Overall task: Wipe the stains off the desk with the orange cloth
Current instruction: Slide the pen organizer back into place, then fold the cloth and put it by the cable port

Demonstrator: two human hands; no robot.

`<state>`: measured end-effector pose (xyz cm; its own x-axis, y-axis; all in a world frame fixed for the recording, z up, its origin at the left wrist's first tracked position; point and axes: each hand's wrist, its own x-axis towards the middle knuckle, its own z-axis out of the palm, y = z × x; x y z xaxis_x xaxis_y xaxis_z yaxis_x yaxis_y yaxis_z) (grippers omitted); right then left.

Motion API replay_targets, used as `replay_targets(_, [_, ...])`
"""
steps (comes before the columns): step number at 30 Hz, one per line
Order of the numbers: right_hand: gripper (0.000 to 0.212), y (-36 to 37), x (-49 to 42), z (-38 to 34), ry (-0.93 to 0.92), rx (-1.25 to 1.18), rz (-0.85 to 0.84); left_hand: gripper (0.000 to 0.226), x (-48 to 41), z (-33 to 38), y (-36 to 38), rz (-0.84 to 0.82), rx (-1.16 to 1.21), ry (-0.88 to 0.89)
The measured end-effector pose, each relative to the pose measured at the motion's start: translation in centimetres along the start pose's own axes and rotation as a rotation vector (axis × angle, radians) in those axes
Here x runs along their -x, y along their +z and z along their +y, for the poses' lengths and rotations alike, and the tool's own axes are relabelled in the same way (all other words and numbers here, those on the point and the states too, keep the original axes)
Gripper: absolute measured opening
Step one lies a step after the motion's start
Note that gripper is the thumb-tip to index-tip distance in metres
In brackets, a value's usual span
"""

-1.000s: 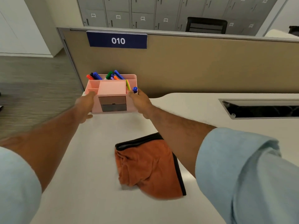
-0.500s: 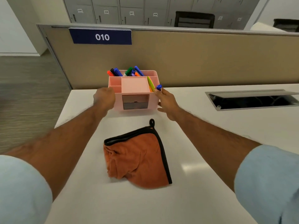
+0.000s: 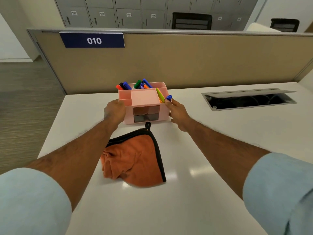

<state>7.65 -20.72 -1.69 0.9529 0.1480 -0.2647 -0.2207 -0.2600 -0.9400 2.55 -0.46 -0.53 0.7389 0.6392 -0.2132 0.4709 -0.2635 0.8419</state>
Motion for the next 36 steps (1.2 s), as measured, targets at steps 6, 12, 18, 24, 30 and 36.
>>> replay_targets(6, [0.07,0.3,0.6,0.8,-0.014,0.141,0.034,0.053,0.8,-0.9,-0.9,-0.108,-0.094,0.035])
replay_targets(12, [0.068,1.7,5.7,4.4,0.012,0.42,0.056,0.069,4.0,-6.3,-4.9,-0.093,-0.38,0.18])
replay_targets(18, [0.073,5.3,10.9,6.1,0.072,0.568,0.032,0.088,7.9,-9.7,-6.5,-0.06,-0.452,-0.065])
replay_targets(24, [0.035,6.5,11.8,5.1,0.214,0.489,0.045,0.057,9.2,-9.8,-6.0,-0.143,-0.235,-0.2])
replay_targets(30, [0.016,5.4,12.5,5.6,0.143,0.41,0.045,0.028,9.5,-8.9,-6.3,-0.11,-0.186,-0.091])
replay_targets(36, [0.02,2.1,13.8,5.9,0.09,0.113,0.022,0.032,11.4,-6.9,-5.3,-0.115,-0.061,0.13])
